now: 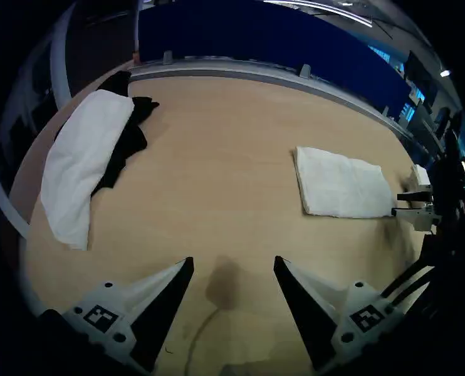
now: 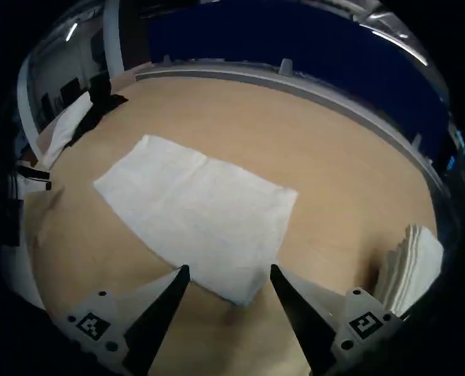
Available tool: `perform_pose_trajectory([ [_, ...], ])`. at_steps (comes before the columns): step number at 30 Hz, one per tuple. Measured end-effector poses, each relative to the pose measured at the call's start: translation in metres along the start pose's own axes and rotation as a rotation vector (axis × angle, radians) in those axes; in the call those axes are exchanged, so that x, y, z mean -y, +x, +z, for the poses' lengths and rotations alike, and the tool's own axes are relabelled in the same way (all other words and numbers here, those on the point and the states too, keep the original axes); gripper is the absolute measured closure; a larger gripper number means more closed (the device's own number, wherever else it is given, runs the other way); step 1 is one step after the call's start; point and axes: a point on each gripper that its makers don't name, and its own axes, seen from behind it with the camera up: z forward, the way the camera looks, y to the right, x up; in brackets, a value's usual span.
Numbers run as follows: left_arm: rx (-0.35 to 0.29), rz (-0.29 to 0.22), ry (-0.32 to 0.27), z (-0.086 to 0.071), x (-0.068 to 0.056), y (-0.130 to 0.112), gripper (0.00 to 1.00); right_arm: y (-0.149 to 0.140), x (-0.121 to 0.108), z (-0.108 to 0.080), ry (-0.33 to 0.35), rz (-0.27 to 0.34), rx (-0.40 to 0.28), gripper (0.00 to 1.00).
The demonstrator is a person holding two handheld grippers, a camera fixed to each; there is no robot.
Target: Fold towel
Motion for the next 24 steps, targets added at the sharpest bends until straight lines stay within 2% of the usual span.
perform_pose_trajectory([
  [11, -0.002, 0.004, 0.002, 0.000, -0.001, 0.002, 0.05, -0.026, -0.013, -0.007, -0.010, 0.009, 0.028, 0.00],
  [14, -0.002, 0.006, 0.002, 0.000, -0.002, 0.002, 0.05, -0.028, -0.011, -0.005, -0.004, 0.007, 0.032, 0.04],
  [21, -0.003, 0.006, 0.001, -0.001, -0.003, 0.002, 0.05, -0.031, -0.007, -0.004, 0.013, -0.009, 0.036, 0.28],
  [24, -0.003, 0.005, 0.001, -0.002, -0.003, 0.002, 0.05, -0.031, -0.008, -0.004, 0.016, -0.006, 0.041, 0.43],
])
